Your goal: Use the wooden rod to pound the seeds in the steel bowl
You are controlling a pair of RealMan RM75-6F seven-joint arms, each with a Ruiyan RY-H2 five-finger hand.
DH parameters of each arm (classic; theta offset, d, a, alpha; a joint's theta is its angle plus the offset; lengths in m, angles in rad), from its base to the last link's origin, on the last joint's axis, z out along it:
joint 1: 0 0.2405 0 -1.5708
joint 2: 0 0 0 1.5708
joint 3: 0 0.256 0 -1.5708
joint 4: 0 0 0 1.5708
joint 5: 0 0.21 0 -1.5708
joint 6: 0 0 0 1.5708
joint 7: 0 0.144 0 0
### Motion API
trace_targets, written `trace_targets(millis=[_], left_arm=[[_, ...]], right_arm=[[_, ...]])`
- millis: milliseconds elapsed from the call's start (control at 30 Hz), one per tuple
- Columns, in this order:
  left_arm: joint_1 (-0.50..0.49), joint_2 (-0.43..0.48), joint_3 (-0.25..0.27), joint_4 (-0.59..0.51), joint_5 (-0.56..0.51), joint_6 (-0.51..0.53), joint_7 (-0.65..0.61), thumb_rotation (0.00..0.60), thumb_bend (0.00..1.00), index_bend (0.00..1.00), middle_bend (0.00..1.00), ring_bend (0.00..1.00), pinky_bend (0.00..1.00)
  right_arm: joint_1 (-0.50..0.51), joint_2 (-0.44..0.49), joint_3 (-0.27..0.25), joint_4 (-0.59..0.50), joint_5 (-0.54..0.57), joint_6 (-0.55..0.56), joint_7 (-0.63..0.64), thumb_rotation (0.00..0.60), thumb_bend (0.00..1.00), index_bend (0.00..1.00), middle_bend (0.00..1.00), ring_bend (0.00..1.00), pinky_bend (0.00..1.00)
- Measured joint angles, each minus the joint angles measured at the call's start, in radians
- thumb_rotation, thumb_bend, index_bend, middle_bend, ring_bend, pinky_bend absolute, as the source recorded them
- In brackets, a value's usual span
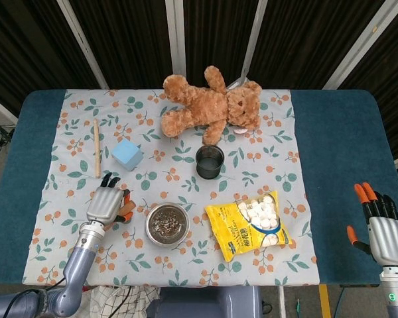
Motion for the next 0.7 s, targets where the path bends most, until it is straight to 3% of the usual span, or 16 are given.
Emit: trace_targets(millis=[467, 700], left_arm=[[0.017, 0.088, -0.044, -0.02, 0.034, 0.031, -0.103, 0.6, 0.87, 0.64, 0.72, 0.18, 0.0], [0.029, 0.104, -0.085, -0.018, 0.083, 0.068, -0.224, 0.6, 0.86, 0.64, 0.73, 0.19, 0.0]], right_arm=[[-0.001, -0.003, 0.001, -0.001, 0.002, 0.002, -0.006, 0.6, 0.42, 0.0, 0.0, 0.0, 0.0], [-0.002, -0.003, 0.0, -0.001, 0.002, 0.003, -0.004, 0.6, 0.42, 0.0, 0.0, 0.0, 0.0]])
